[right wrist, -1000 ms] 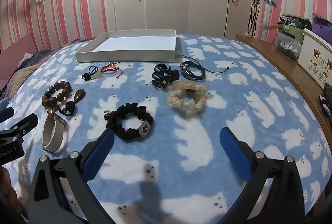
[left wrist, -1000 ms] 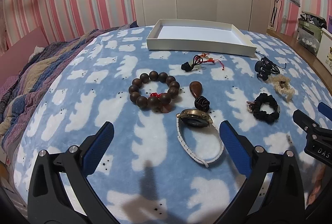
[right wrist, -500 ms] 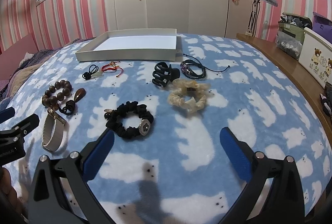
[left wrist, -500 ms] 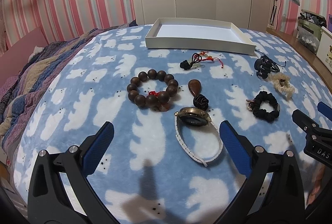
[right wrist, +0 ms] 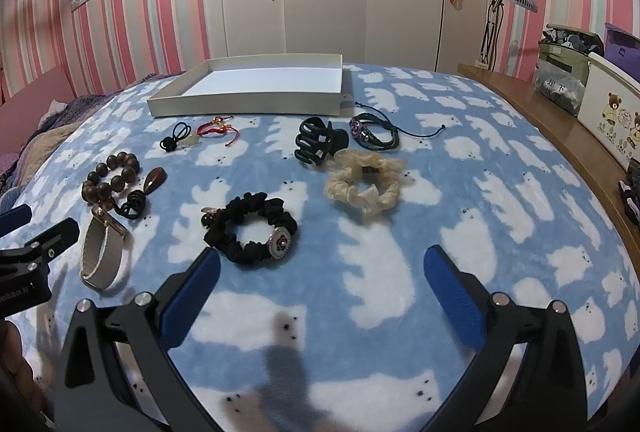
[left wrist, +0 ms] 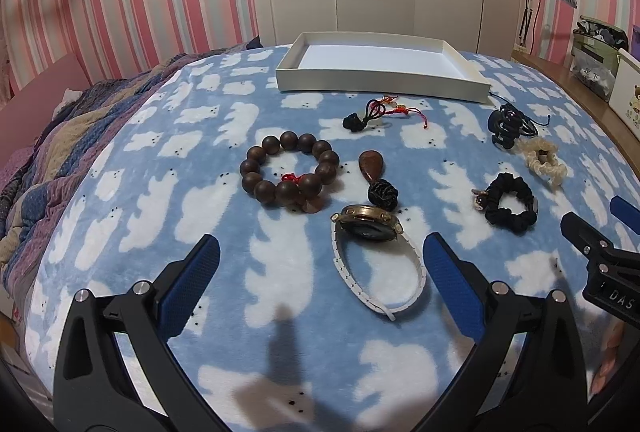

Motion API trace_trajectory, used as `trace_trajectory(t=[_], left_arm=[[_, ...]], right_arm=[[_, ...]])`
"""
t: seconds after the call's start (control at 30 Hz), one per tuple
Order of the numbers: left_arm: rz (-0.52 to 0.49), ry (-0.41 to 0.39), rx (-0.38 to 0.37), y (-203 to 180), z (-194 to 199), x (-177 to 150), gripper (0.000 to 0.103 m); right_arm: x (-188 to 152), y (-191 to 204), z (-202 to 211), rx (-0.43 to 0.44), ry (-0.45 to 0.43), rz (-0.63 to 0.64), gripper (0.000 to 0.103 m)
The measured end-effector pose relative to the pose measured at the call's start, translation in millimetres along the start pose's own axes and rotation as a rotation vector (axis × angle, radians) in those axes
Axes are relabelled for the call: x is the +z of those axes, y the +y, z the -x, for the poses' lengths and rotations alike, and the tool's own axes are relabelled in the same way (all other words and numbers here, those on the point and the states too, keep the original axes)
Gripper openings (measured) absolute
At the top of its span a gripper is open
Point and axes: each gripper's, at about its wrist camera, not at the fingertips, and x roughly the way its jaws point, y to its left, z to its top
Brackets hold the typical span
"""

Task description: Organize jewelry

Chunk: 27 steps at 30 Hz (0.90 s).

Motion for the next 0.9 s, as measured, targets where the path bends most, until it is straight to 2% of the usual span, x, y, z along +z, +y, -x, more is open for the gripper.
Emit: trace_trajectory(t=[0.9], left_arm=[[0.001,0.006,-0.006,-0.3,0.3,-2.2,0.100]], right_arm=[[-1.2,-1.9,-0.6,-0.003,0.003,0.000,0.101]])
